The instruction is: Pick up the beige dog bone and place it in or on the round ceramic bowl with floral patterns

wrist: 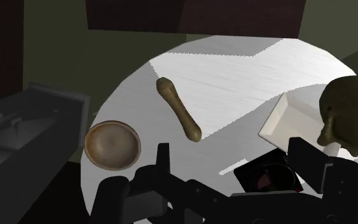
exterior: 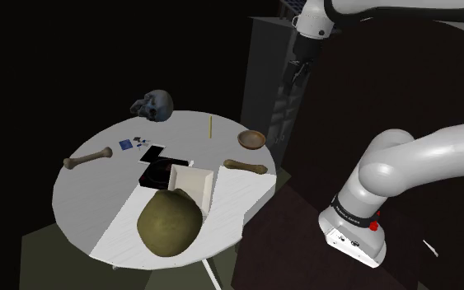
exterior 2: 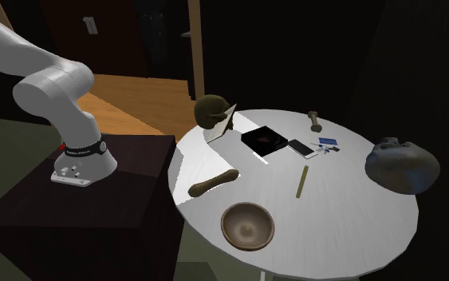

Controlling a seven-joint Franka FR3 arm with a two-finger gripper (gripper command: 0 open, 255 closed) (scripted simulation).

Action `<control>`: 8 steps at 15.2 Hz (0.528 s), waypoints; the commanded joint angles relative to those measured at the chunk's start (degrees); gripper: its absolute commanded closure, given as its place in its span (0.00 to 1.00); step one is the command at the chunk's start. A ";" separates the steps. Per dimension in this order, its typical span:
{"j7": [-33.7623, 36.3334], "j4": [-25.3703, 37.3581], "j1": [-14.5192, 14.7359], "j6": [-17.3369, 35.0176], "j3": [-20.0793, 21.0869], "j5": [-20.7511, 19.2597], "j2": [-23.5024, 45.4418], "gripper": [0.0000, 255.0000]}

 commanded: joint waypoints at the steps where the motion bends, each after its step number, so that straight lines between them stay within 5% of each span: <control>1: 0.00 0.00 0.00 0.00 0.00 0.00 0.00 0.00; 8: -4.91 -10.26 1.19 15.04 -1.51 -1.89 4.58 0.00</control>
